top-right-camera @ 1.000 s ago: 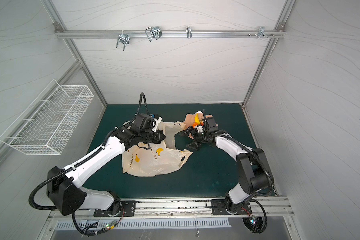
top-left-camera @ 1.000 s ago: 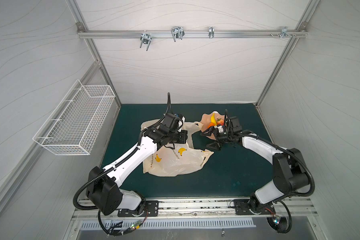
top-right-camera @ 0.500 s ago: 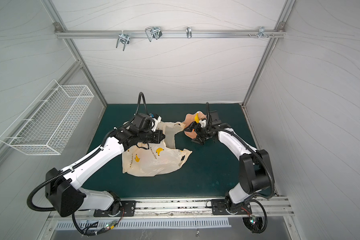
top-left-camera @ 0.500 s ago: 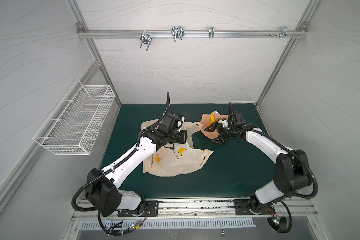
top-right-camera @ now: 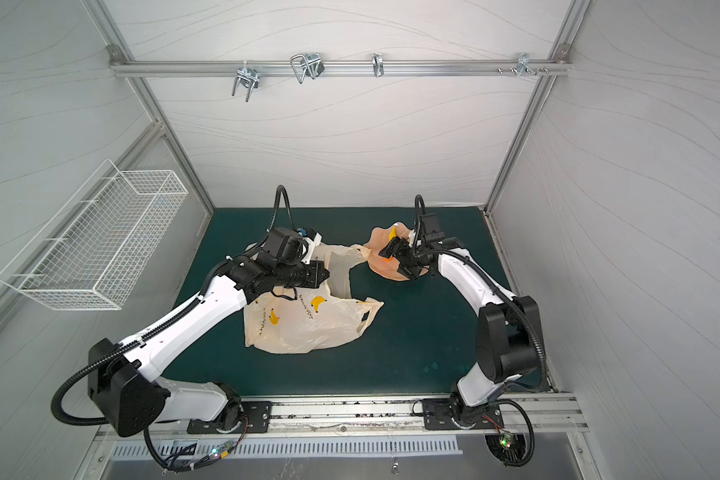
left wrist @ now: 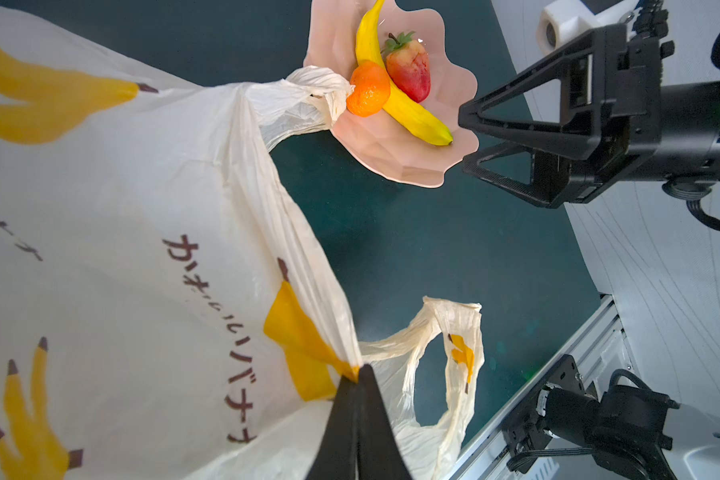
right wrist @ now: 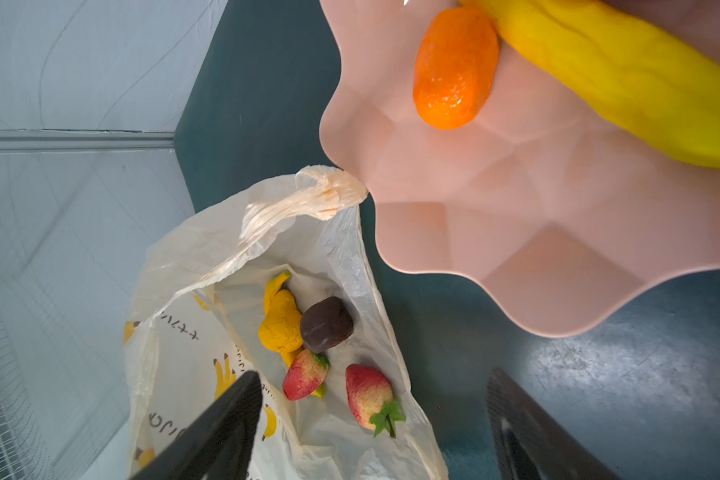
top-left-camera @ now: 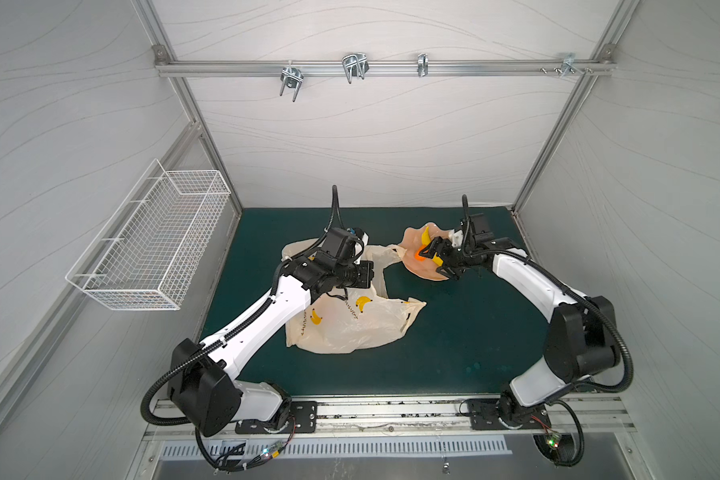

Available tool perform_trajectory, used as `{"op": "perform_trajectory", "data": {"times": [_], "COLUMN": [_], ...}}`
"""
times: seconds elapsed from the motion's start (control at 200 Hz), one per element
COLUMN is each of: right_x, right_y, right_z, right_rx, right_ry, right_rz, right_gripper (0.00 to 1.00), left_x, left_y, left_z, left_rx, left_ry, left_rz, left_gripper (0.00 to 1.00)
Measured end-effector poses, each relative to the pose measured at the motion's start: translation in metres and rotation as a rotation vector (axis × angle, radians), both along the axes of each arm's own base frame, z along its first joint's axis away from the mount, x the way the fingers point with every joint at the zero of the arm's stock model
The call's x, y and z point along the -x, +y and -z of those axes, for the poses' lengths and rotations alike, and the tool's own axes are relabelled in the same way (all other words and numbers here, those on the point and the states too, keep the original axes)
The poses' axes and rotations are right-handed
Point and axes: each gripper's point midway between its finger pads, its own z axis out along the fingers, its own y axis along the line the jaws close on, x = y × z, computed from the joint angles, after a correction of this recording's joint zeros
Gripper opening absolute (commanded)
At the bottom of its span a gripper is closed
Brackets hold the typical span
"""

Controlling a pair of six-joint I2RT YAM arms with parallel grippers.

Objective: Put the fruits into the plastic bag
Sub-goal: 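Lower the right gripper into the pink bowl and close on the orange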

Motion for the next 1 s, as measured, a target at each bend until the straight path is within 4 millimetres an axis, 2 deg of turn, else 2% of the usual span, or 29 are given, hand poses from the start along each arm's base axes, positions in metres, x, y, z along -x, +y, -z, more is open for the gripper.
{"op": "perform_trajectory", "data": {"times": [0.31, 0.6, 1.0], "right_x": [-0.011, -0.018, -0.046], "right_y": [-0.007, -0.009, -0.005], "right_z": [0.005, 0.020, 0.038], "right_rx": [0.055, 0.085, 0.114], "right_ry": [-0.021, 0.003, 0.021], "right_rz": [0.025, 0.029, 0.045], "right_gripper": [0.84, 0.83, 0.80], "left_x": [0.001, 0.001, 0.001], "left_y": [0.001, 0.001, 0.001], "left_z": [0.001, 0.001, 0.001], "left_rx": [-0.002, -0.003, -0.003], "left_ry": [0.004, 0.004, 0.004], "left_rz": [0.000, 0.000, 0.000], "left_gripper": [0.00, 0.00, 0.00]}}
